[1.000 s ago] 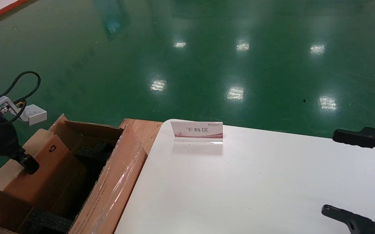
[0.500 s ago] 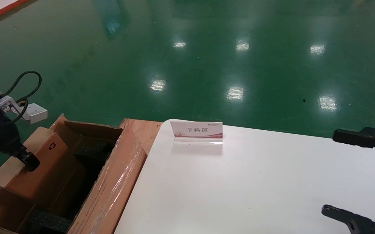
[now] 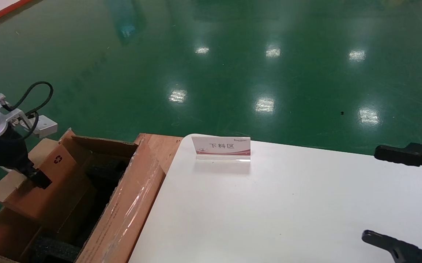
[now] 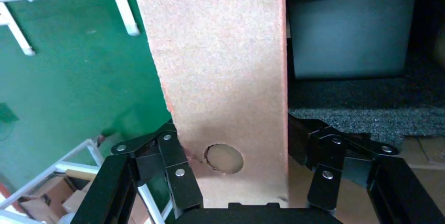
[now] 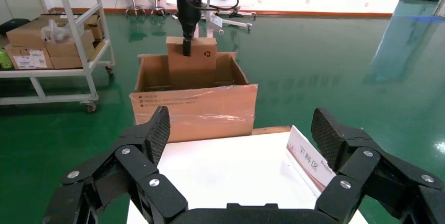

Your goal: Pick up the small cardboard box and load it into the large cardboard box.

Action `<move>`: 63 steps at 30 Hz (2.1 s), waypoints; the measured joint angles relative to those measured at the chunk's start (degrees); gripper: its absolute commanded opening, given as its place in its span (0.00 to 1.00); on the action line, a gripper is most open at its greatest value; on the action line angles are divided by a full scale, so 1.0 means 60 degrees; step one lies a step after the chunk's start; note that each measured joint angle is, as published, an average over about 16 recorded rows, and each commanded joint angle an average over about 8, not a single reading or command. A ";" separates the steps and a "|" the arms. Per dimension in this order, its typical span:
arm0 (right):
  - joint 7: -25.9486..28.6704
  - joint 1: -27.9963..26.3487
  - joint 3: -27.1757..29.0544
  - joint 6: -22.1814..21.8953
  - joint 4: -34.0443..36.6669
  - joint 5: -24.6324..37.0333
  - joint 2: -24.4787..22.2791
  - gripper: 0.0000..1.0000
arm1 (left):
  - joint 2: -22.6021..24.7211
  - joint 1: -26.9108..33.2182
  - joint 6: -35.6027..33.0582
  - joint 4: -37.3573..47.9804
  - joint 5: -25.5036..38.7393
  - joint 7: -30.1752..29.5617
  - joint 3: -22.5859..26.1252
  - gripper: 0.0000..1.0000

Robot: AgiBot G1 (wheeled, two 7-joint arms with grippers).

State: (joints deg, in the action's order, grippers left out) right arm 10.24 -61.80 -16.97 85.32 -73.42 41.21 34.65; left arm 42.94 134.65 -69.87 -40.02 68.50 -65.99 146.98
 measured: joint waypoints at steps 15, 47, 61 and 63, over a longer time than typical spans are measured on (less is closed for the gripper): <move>-0.0004 -0.0002 -0.0008 -0.0003 0.0000 -0.0005 -0.0003 1.00 | 0.0389 -0.1227 0.0284 0.0888 -0.0336 -0.0001 -0.0131 0.00; -0.0007 -0.0001 -0.0013 -0.0008 0.0003 -0.0011 -0.0006 1.00 | 0.0577 -0.1972 0.0093 0.1696 -0.0659 0.0228 -0.0236 1.00; -0.0008 -0.0003 -0.0014 -0.0007 0.0006 -0.0012 -0.0006 1.00 | 0.0484 -0.1567 0.0367 0.1315 -0.0646 0.0545 -0.0364 1.00; -0.0009 -0.0003 -0.0015 -0.0006 0.0007 -0.0012 -0.0006 1.00 | 0.0400 -0.1340 0.0494 0.1085 -0.0650 0.0683 -0.0432 1.00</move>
State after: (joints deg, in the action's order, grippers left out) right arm 10.19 -61.82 -17.06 85.28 -73.38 41.14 34.61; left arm 45.34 126.61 -66.91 -33.51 64.61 -61.90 144.38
